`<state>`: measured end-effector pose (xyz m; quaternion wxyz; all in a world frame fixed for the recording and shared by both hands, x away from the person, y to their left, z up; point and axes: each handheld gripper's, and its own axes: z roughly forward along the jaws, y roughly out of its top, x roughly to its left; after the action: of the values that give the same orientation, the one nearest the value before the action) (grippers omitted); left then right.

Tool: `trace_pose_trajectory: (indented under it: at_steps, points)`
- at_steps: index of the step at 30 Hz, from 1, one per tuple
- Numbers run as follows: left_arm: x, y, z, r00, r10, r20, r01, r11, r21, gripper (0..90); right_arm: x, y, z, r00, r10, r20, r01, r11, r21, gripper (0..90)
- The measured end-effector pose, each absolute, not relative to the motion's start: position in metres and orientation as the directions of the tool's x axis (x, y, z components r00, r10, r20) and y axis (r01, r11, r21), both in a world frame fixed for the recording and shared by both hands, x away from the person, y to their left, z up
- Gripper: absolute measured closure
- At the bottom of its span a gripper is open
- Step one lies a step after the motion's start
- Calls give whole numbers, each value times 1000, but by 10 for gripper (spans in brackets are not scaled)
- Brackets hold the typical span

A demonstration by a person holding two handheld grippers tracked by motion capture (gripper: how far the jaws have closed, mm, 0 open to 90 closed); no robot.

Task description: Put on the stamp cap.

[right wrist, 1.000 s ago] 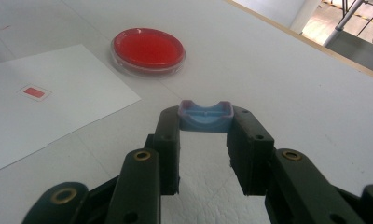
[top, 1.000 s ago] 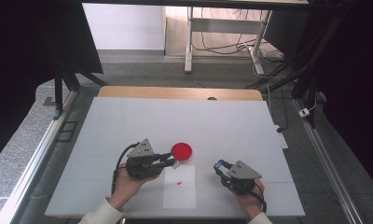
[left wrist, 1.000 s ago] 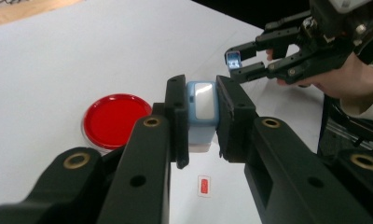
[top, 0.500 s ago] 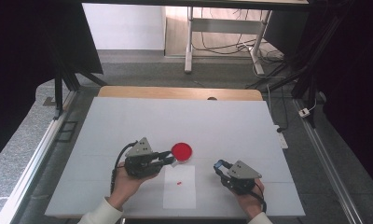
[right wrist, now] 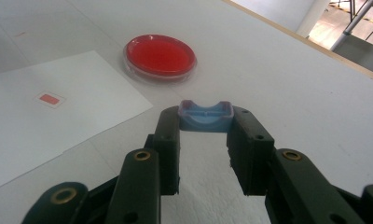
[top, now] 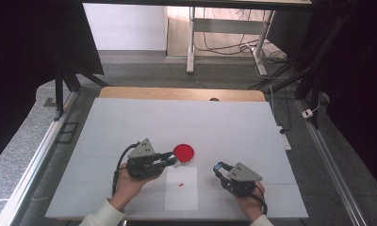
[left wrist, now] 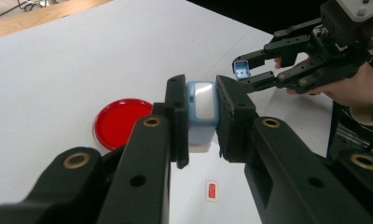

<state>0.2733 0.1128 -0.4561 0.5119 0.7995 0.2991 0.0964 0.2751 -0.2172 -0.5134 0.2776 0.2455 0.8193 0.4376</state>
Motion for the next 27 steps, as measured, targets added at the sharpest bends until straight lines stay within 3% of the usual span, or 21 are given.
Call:
trace_pose_trajectory:
  at_steps: [27]
  points:
    - [273,109,-456,803,574,-158,384,-296,875,755,269,-190,-515,-772,595,-227,137,503,854,648]
